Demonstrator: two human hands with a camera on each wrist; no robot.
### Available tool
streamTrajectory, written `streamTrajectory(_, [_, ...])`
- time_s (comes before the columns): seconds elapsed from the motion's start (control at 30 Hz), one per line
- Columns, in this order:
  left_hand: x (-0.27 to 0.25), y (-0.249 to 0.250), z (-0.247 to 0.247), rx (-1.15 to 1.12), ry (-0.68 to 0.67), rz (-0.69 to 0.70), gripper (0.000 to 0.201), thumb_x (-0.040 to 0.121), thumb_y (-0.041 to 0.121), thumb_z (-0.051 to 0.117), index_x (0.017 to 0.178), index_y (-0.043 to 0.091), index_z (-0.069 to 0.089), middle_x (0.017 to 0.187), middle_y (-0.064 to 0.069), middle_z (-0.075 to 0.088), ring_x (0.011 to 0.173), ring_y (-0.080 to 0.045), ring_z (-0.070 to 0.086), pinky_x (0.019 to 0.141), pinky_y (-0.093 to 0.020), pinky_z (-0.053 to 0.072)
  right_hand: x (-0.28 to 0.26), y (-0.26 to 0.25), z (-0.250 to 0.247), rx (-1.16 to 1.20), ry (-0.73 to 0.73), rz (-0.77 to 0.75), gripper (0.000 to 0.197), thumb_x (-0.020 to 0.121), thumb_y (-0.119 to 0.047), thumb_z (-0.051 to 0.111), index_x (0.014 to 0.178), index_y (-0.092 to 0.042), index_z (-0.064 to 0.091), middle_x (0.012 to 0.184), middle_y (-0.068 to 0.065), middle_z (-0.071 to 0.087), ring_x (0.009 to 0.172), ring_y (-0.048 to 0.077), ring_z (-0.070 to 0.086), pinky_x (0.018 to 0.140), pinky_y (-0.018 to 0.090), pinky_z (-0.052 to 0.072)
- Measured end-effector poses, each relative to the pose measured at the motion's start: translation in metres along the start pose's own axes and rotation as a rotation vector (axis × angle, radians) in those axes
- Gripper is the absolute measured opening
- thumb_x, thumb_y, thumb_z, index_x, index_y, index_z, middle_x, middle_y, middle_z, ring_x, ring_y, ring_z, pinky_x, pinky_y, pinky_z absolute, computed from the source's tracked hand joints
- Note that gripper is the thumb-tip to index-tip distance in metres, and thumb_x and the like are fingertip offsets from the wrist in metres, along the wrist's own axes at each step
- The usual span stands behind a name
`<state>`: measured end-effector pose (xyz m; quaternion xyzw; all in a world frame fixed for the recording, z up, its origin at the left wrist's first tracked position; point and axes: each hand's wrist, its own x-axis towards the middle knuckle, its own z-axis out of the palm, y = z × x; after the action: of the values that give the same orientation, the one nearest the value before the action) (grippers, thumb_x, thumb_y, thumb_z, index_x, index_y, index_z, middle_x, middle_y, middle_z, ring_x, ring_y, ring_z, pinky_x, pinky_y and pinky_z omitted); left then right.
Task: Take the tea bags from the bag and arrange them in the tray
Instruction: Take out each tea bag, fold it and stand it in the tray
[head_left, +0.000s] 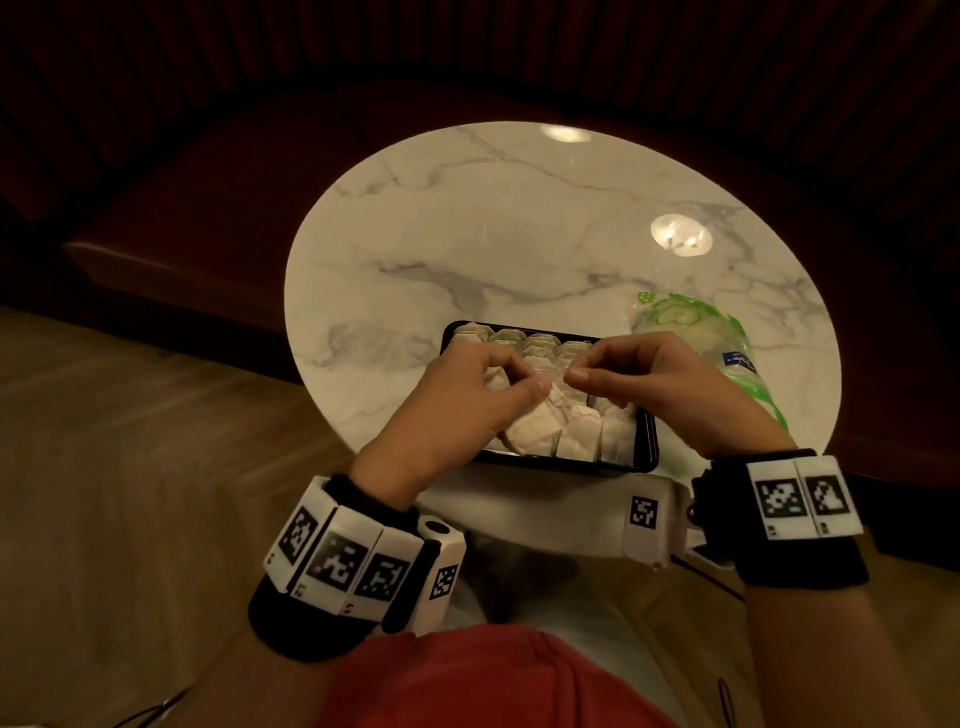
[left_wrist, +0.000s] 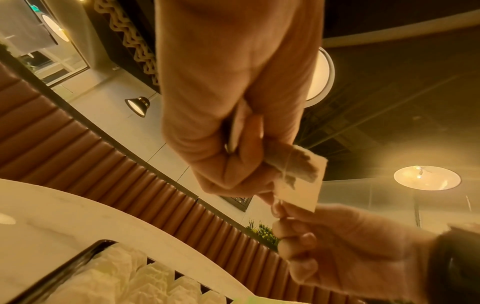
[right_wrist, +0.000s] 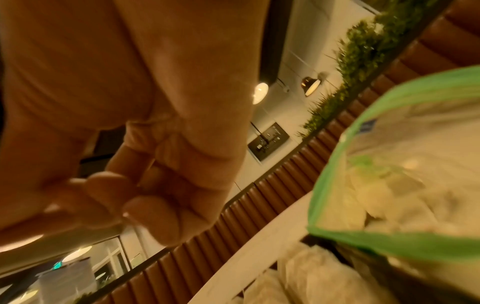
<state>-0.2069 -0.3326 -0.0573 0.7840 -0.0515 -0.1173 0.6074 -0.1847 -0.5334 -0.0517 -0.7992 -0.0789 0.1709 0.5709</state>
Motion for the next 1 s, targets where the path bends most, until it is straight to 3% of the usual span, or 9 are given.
streamTrajectory(0.13, [0.002,-0.003,0.0,0.079,0.063,-0.004,0.017,0.091,0.021,0.067,0.074,0.016,0.069,0.077,0.01,0.066,0.069,-0.003,0.063,0.061,-0.012,0.048,-0.006,-0.009,0.009,-0.113,0.118,-0.1,0.015,0.077,-0.031,0.076,0.084,-0.017,0.075,0.08,0.018,0.069,0.069,0.031,0.058,0.067,0.037,0.049])
streamTrajectory(0.27, [0.003,-0.005,0.001,0.038,0.137,0.005,0.015,0.091,0.022,0.065,0.081,0.014,0.071,0.081,0.001,0.067,0.068,-0.01,0.066,0.057,-0.021,0.054,-0.011,-0.009,0.026,-0.041,0.193,-0.176,0.01,0.077,-0.019,0.077,0.086,-0.014,0.076,0.082,-0.001,0.073,0.072,0.009,0.067,0.067,0.02,0.052])
streamTrajectory(0.4, [0.005,-0.007,0.001,-0.078,0.18,0.018,0.015,0.094,0.025,0.064,0.097,0.013,0.073,0.092,0.0,0.07,0.082,-0.014,0.068,0.056,-0.02,0.048,-0.01,-0.004,0.034,0.022,0.207,-0.187,0.013,0.084,-0.01,0.071,0.095,-0.013,0.076,0.087,0.001,0.076,0.082,0.014,0.071,0.069,0.022,0.054])
streamTrajectory(0.47, [0.004,-0.005,0.001,-0.075,0.181,0.03,0.017,0.095,0.026,0.062,0.101,0.014,0.073,0.086,0.006,0.07,0.077,-0.004,0.064,0.062,-0.016,0.043,-0.01,-0.007,0.035,0.059,0.211,-0.191,0.013,0.088,-0.013,0.066,0.096,-0.01,0.076,0.086,0.004,0.076,0.081,0.014,0.072,0.071,0.022,0.055])
streamTrajectory(0.63, [0.002,0.0,-0.001,-0.198,0.088,-0.054,0.031,0.102,0.028,0.047,0.099,0.009,0.071,0.05,0.02,0.056,0.045,0.007,0.05,0.046,-0.005,0.033,-0.011,-0.014,0.033,0.228,0.276,-0.17,0.033,0.092,-0.033,0.052,0.09,-0.01,0.075,0.089,0.009,0.076,0.086,0.021,0.072,0.072,0.027,0.056])
streamTrajectory(0.73, [-0.001,-0.001,-0.002,-0.211,0.025,-0.067,0.021,0.093,0.036,0.058,0.09,0.02,0.072,0.061,0.017,0.064,0.052,0.006,0.054,0.047,-0.011,0.036,-0.012,-0.013,0.031,0.24,0.347,-0.219,0.023,0.087,-0.029,0.058,0.089,-0.013,0.075,0.087,0.002,0.076,0.085,0.015,0.071,0.073,0.026,0.056])
streamTrajectory(0.87, [-0.002,-0.005,-0.005,-0.329,0.047,-0.014,0.02,0.083,0.01,0.072,0.103,0.011,0.071,0.067,0.016,0.064,0.051,0.007,0.055,0.051,-0.003,0.039,-0.011,-0.008,0.031,0.229,0.427,-0.283,0.014,0.075,-0.02,0.072,0.087,-0.013,0.075,0.08,-0.003,0.076,0.077,0.01,0.069,0.07,0.02,0.053])
streamTrajectory(0.97, [0.0,-0.007,-0.006,-0.295,0.08,0.057,0.026,0.077,0.013,0.078,0.102,0.016,0.072,0.086,0.009,0.072,0.08,-0.001,0.067,0.072,-0.013,0.05,-0.011,-0.007,0.033,0.267,0.443,-0.318,0.015,0.072,-0.009,0.075,0.086,-0.009,0.072,0.077,-0.006,0.075,0.076,0.008,0.07,0.071,0.016,0.052])
streamTrajectory(1.0, [0.001,-0.007,-0.005,-0.313,0.091,0.061,0.026,0.076,0.013,0.078,0.101,0.015,0.072,0.088,0.006,0.072,0.08,-0.004,0.067,0.072,-0.014,0.051,-0.011,-0.007,0.033,0.278,0.435,-0.342,0.016,0.072,-0.004,0.075,0.087,-0.008,0.07,0.077,-0.007,0.075,0.077,0.008,0.071,0.072,0.016,0.053])
